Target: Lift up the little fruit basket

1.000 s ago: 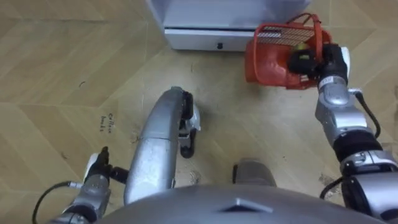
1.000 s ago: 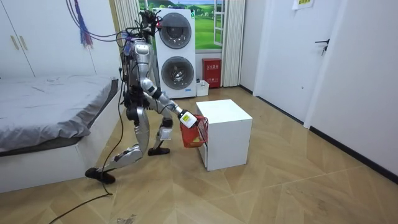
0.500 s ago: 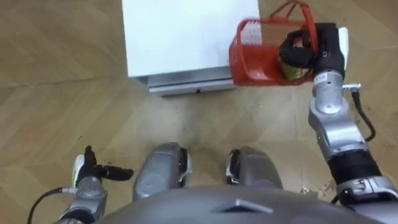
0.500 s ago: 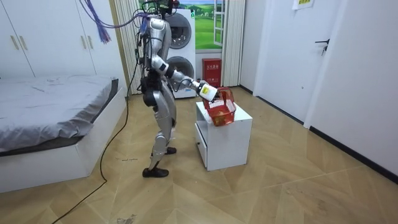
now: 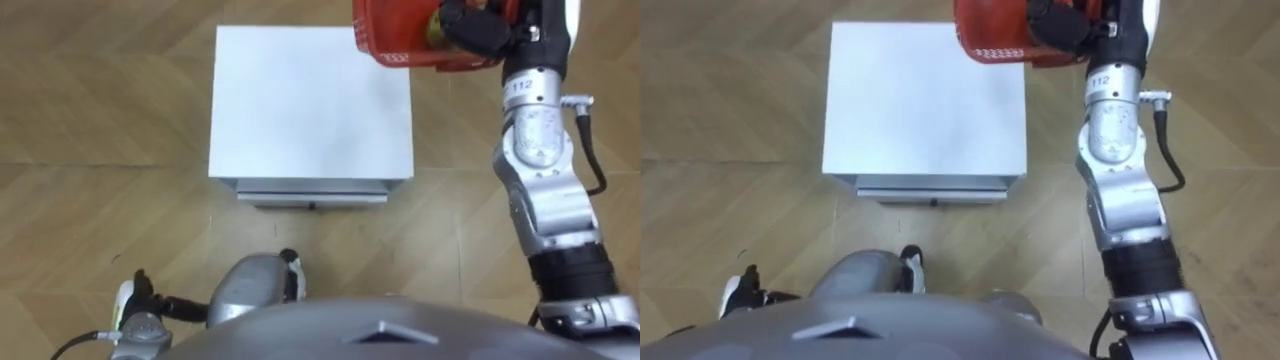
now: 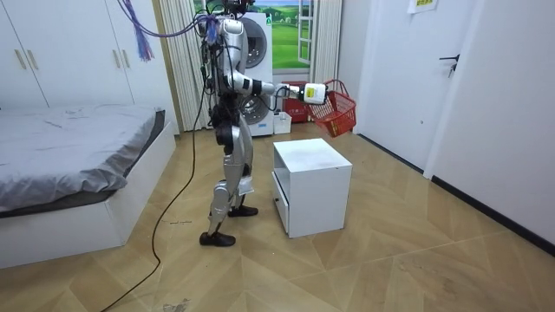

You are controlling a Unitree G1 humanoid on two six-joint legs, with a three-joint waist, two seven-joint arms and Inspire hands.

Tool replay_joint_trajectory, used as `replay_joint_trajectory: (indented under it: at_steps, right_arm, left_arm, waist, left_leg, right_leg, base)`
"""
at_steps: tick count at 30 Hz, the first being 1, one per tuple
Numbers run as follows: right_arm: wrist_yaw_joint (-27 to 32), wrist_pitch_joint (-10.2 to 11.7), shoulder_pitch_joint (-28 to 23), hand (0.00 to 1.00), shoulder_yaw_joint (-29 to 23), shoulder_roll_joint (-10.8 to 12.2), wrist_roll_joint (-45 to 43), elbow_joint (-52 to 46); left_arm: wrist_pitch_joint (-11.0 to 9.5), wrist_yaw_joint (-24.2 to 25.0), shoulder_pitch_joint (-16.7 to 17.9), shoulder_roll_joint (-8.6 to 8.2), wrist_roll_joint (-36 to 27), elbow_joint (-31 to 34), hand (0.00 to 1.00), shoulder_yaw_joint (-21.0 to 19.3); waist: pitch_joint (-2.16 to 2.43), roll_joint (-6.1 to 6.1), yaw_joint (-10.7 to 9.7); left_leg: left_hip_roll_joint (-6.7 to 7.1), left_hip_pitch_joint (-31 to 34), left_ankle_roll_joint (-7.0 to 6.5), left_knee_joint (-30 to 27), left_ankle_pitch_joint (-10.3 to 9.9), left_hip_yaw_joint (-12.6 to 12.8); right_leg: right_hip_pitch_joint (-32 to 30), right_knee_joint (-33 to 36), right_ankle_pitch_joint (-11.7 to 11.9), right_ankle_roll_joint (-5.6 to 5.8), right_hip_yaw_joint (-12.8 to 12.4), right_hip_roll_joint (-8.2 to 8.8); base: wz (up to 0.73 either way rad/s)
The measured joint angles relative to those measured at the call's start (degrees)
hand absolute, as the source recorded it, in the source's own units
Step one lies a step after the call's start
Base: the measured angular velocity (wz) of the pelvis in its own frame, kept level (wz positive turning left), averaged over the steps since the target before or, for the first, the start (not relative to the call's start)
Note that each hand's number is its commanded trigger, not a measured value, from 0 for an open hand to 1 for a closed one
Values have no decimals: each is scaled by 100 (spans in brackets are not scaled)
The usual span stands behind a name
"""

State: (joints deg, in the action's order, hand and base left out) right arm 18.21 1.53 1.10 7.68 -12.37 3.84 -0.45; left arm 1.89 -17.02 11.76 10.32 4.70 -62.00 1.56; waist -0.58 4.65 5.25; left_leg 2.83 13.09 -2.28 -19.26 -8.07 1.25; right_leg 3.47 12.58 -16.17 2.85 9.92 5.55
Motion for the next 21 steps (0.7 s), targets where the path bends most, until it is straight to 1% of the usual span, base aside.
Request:
replay_joint_trajectory:
  at_steps: [4,6,9,12,15,21]
  right_arm:
    - [-26,-2,3,100,-3,-4,-6,-31]
    - [-43,-2,9,100,-3,-5,-7,-39]
    - [-139,-19,8,100,-3,-32,-10,-32]
    - [-271,-22,1,100,2,-42,59,-24]
    - [-400,-23,-6,100,31,-34,80,20]
    - [-552,-22,-22,100,306,-14,58,130]
  left_arm:
    - [99,44,82,-70,4,18,0,-135]
    - [148,82,103,-72,5,18,0,-136]
    - [190,224,149,-98,20,20,0,-135]
    - [192,317,164,-98,228,22,0,-141]
    - [191,421,181,-95,395,21,0,-142]
    - [192,420,252,-103,453,18,0,-138]
  waist:
    - [1,-6,-6]
    - [1,-14,-6]
    - [2,-101,-1]
    - [1,-137,29]
    - [-2,-143,220]
    - [11,-94,295]
  left_leg:
    - [-15,-61,23,1,14,-15]
    - [-19,-61,51,1,32,-41]
    - [-17,-75,62,2,38,-66]
    - [-21,-97,70,22,33,-58]
    - [-22,-125,74,52,43,-79]
    - [-8,-49,61,14,109,-193]
  right_leg:
    - [61,-3,19,-33,7,-52]
    - [69,-3,19,-33,36,-63]
    - [107,-3,18,-36,138,-63]
    - [137,0,-2,-71,148,-57]
    - [160,20,5,-88,154,-46]
    - [120,104,6,-103,334,-51]
  base:
    - [-1]
    - [4]
    - [8]
    - [6]
    - [-6]
    - [13]
